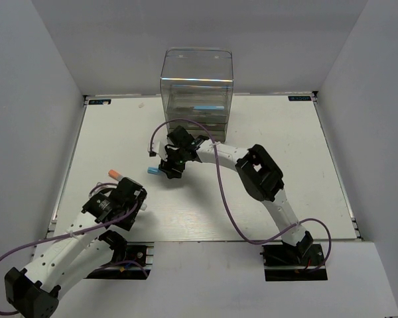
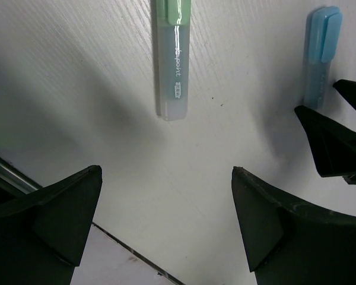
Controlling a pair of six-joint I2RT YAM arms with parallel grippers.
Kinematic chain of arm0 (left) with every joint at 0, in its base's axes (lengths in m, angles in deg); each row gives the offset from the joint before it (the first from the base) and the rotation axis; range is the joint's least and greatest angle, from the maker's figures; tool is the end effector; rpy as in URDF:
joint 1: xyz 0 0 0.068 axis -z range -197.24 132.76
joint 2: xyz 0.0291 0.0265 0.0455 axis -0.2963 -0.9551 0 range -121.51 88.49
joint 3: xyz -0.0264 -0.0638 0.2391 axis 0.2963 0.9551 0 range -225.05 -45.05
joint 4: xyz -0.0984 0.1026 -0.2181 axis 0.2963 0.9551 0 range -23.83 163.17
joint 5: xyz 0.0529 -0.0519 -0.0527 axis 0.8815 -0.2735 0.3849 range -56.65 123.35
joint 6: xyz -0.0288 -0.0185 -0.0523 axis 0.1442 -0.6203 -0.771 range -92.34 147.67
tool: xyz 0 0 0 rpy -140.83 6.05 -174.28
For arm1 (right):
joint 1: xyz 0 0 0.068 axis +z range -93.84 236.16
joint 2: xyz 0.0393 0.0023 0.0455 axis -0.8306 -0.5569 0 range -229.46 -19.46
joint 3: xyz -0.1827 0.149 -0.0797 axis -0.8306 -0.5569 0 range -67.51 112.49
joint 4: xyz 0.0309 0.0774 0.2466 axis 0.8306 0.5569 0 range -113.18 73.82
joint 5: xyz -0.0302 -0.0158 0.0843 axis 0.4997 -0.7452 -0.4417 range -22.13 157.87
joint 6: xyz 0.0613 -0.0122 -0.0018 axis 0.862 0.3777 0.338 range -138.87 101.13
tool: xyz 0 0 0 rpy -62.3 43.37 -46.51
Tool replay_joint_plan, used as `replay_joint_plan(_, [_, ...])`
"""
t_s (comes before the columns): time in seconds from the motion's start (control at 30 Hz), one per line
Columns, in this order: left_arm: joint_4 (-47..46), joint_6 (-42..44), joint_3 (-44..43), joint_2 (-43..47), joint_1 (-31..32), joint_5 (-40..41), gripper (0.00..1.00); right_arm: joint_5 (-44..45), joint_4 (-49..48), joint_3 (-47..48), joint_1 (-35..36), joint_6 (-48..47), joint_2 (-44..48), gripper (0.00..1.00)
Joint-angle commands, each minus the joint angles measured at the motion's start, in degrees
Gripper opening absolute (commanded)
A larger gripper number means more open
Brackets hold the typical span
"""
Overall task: Sort the stationery into containers
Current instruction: Pick up the pen from the center of the board.
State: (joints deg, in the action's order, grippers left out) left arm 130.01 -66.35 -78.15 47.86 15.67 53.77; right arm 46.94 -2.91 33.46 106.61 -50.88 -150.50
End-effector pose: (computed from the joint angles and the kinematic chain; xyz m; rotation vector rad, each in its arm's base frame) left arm 0.1148 -0.0544 0.1844 -1.4279 2.2634 -0.1774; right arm 0.3012 0.3915 0.1325 -1.7399 1.7373 0.5891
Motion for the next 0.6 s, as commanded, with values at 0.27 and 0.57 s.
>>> replay_joint_plan(0.27, [-4.1,-1.6,3.3,-3.3,-0.7,0.2,1.0,-2.4,1.3,-0.8,0.2,-2.6,-2.0,0.3])
replay_joint_plan(0.57, [-9.3,-1.6,5.2,-7.4,-0.7,2.3,1.0,0.0,1.4,-7.6,-3.1,-3.2,9.8,0.0])
